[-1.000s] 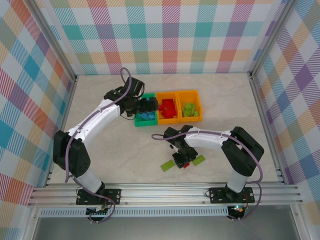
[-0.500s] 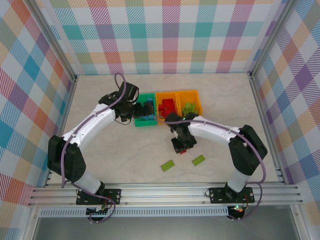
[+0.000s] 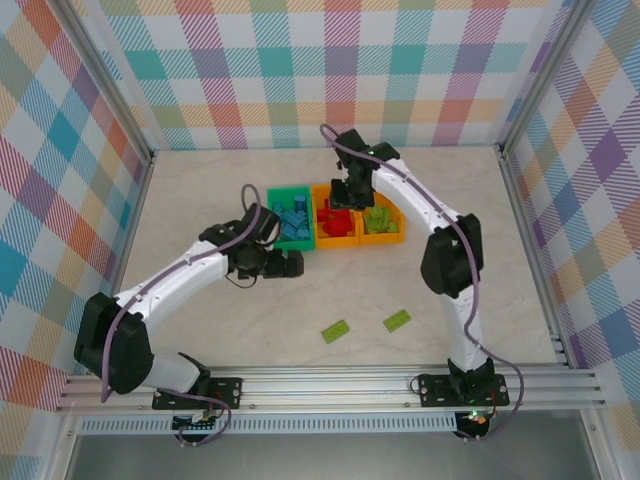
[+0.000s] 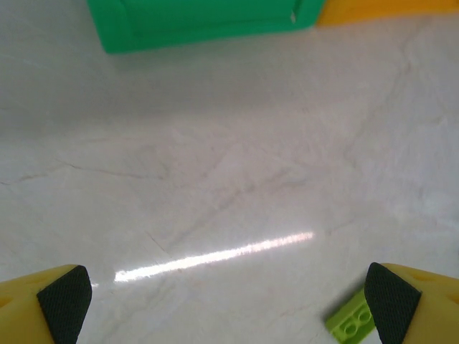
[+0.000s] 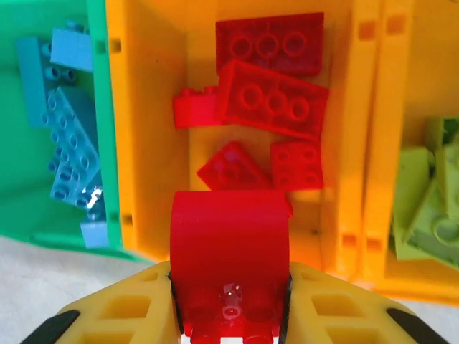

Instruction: Sort the legos into containers by color

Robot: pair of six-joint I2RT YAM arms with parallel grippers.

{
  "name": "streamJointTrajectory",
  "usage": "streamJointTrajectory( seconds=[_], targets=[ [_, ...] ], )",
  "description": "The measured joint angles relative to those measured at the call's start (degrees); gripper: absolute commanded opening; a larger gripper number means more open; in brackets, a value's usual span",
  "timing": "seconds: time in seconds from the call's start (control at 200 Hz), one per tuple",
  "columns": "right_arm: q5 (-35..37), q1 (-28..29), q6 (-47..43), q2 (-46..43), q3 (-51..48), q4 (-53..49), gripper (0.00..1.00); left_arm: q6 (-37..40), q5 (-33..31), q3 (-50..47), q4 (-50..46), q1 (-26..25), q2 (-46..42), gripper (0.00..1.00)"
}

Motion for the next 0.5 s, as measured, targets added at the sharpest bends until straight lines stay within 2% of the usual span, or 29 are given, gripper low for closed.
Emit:
streamJointTrajectory(
  seconds=[0.115, 0.21, 0.265, 0.32, 0.405, 0.5],
  targets=[
    [-0.59, -0.87, 0.22, 7.43, 10.14, -4.37, 0.31, 2.12, -0.39, -1.4, -0.07, -6.47, -0.04, 0.99],
    [-1.16, -2.14, 0.59, 10.49, 14.12, -6.4, 0.36, 3.93, -0.74, -1.4, 0.37, -11.74, 0.5, 0.98],
    [-1.51, -2.73, 0.85, 10.91, 14.43, -7.06, 0.45, 4.98, -0.9, -1.4, 0.48, -13.97, 0.96, 0.98],
    [-1.99, -3.17, 1.46, 10.97, 14.58, -7.63, 0.63, 6.21, -0.83, -1.66, 1.14, -15.76, 1.4, 0.97],
    [-2.86, -3.93, 1.55, 10.97, 15.02, -8.17, 0.67, 8.44, -0.37, -2.25, 1.7, -18.03, 2.29, 0.96],
    [-4.28, -4.04, 1.46, 10.95, 15.06, -8.24, 0.76, 11.13, 0.39, -2.32, 1.84, -20.57, 4.57, 0.95]
  ],
)
